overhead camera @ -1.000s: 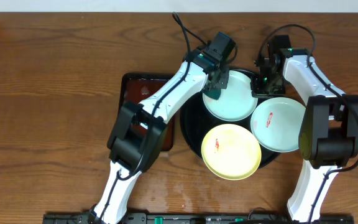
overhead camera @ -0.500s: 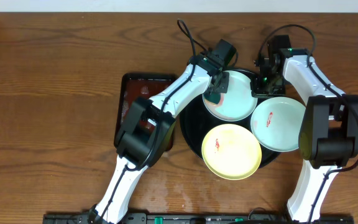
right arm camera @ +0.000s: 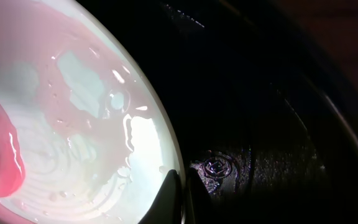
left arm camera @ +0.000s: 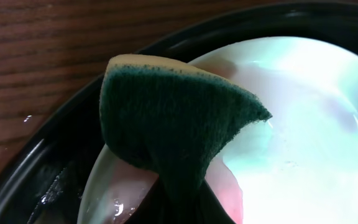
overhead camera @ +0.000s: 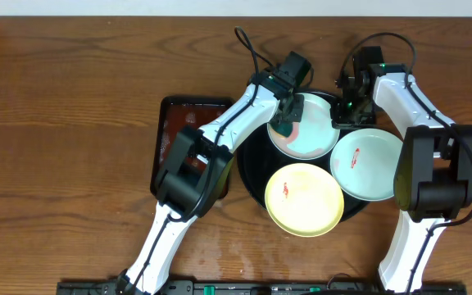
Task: Clean dirty plates on tray and stack at the side
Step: 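Move the sponge onto the pale green plate held by the right gripper and scrub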
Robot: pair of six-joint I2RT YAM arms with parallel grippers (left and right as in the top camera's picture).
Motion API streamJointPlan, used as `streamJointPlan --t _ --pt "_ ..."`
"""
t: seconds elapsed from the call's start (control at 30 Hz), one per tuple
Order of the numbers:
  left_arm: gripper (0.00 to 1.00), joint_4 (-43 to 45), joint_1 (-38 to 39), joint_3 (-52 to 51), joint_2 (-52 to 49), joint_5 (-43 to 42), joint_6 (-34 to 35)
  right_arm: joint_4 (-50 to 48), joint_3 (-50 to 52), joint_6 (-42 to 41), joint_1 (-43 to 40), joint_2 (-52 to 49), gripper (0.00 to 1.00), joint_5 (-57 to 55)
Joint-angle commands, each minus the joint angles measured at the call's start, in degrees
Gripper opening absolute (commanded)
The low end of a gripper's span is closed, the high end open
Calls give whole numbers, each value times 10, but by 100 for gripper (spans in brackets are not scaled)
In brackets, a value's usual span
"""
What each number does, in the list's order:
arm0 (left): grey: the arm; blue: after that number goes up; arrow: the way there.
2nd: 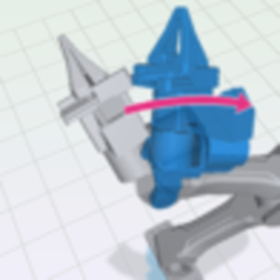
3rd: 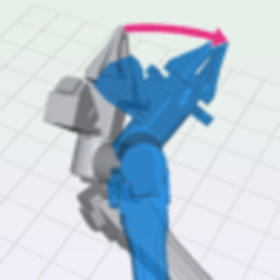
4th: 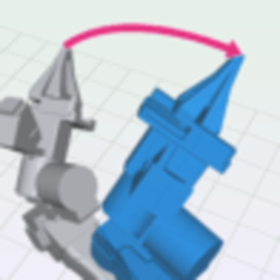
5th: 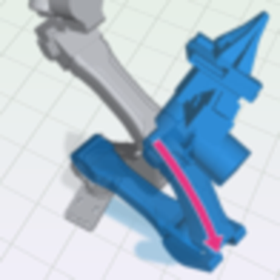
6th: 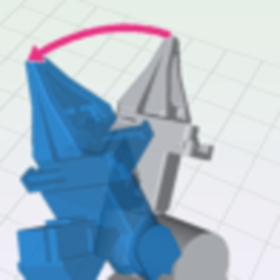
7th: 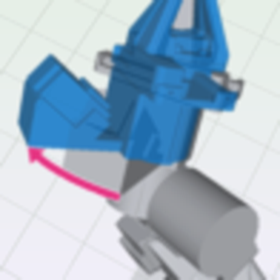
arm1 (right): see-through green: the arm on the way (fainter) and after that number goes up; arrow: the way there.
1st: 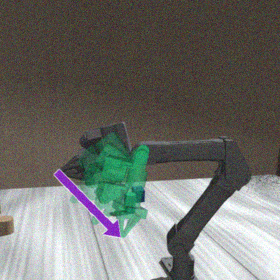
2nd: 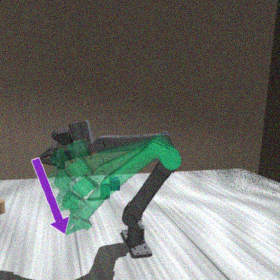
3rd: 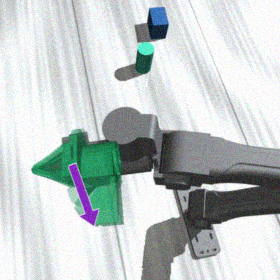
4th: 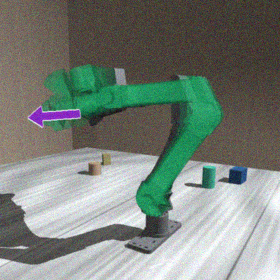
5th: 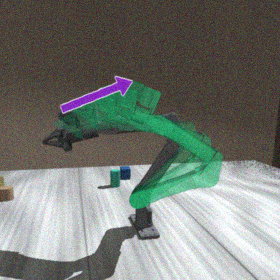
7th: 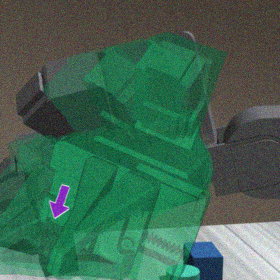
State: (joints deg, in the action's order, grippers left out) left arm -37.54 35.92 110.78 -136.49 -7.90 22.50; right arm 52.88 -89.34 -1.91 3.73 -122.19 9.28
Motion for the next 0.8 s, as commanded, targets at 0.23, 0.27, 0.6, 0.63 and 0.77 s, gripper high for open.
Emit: streamJointPlan --t 0.23,0.27,0.6,0.63,0.77 --pt "8 3 8 -18 -68 -165 3 -2 -1 2 5 -3 1 4" --pt "8 3 8 -18 -68 -183 3 -2 -1 2 5 -3 1 4" --pt "7 7 -4 -6 -68 -348 29 -4 -1 2 5 -3 1 4" --pt "8 9 -9 0 -67 -370 39 -4 -1 2 5 -3 1 4" --pt "8 14 -35 31 -52 -450 55 -4 -1 2 5 -3 1 4"
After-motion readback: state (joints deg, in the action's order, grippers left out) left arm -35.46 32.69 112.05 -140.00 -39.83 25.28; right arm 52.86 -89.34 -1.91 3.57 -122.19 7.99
